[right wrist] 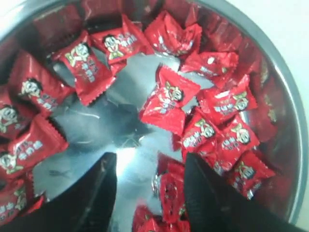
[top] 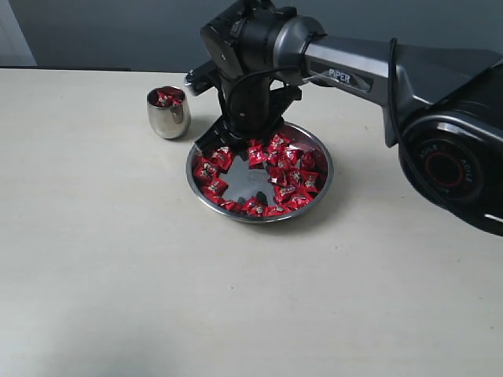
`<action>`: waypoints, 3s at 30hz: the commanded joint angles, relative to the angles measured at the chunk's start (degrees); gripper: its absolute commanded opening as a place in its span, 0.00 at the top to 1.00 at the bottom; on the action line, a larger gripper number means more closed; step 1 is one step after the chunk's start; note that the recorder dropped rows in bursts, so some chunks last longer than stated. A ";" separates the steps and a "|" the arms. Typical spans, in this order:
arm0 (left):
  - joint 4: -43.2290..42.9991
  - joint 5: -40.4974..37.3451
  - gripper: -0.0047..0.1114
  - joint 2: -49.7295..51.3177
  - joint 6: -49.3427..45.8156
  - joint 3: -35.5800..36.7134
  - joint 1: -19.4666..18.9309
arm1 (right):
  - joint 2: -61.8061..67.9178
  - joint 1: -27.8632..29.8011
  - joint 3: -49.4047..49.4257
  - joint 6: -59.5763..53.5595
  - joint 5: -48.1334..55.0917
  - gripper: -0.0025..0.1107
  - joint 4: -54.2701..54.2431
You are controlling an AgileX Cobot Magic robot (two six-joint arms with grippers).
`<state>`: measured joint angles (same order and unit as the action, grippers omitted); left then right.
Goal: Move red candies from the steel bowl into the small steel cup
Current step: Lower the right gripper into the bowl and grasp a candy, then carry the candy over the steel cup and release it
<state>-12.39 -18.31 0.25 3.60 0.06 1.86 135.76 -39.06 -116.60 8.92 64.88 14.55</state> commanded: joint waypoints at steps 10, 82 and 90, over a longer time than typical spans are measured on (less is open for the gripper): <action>-0.16 0.39 0.96 -0.25 0.31 -0.06 0.02 | 5.19 0.07 -0.25 6.17 -4.58 0.66 7.67; -0.16 0.39 0.96 -0.25 0.31 -0.06 0.02 | 6.82 -0.97 -5.47 7.75 -47.61 0.98 -2.85; -0.16 0.39 0.96 -0.25 0.31 -0.06 0.02 | 7.97 -0.32 -5.47 7.75 -47.83 0.98 -6.26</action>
<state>-12.39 -18.31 0.25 3.60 0.06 1.86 143.76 -39.66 -121.73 16.60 17.67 8.41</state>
